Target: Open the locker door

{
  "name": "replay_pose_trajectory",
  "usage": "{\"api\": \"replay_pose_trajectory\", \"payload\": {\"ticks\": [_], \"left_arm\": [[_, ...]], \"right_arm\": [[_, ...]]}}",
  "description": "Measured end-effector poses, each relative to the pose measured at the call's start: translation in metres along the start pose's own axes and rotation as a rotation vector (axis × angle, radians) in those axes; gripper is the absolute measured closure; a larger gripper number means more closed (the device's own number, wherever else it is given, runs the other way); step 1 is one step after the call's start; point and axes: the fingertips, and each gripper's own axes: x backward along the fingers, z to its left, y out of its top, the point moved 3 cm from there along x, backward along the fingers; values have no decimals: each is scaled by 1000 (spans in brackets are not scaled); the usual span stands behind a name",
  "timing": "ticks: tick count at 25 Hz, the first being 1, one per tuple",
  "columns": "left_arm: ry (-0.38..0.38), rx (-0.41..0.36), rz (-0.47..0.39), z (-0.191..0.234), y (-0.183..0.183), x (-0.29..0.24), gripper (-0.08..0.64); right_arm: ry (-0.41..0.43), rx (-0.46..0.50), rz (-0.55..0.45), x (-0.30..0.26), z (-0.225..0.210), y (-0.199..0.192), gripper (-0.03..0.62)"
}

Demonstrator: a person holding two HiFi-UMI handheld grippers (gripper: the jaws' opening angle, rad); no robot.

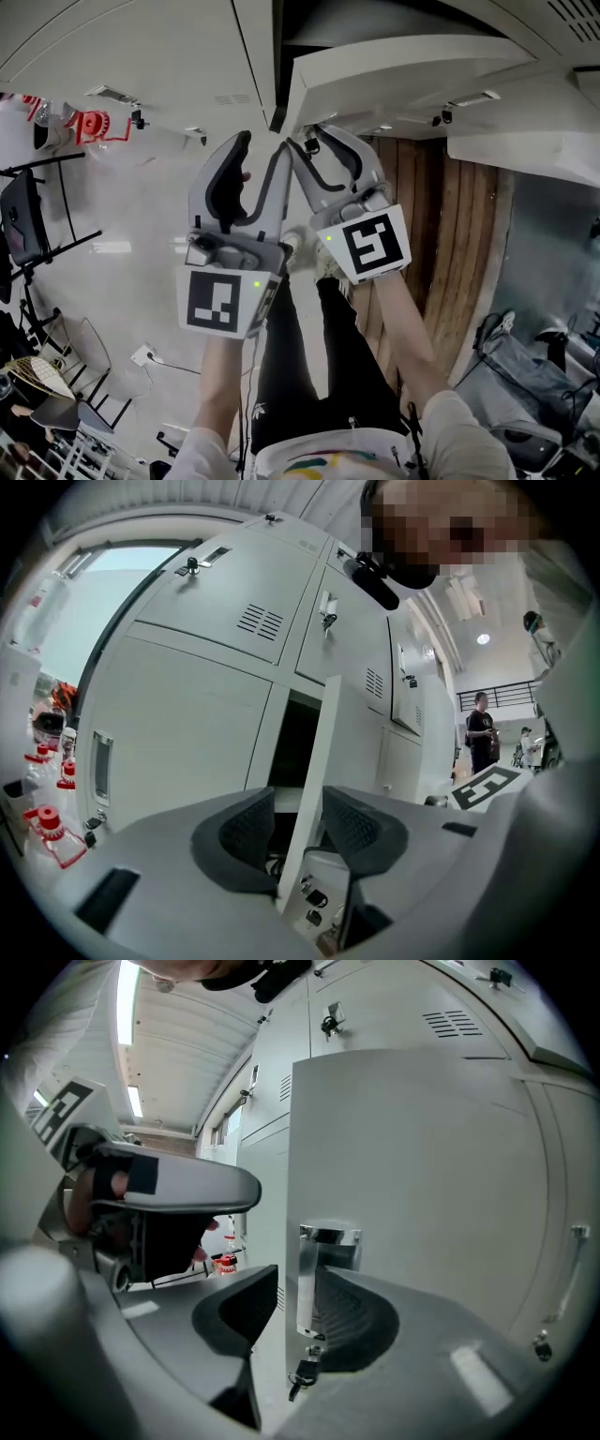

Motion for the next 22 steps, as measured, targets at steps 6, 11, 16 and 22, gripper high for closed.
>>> {"api": "replay_pose_trajectory", "payload": {"ticks": [6,11,16,22], "left_arm": [[-105,-15,118,-14,-17,-8,411],[-199,-12,153,-26,-22,-10,411],[-283,-32,176,-42,-26,-10,413],[-318,-73,189,-61,-30,-9,442]], "right_arm": [[25,-6,-1,15,4,-2,476],[38,1,6,29,8,-6,476],[48,3,20,43,10,-10,477],[50,8,34,61,10,-17,480]]}}
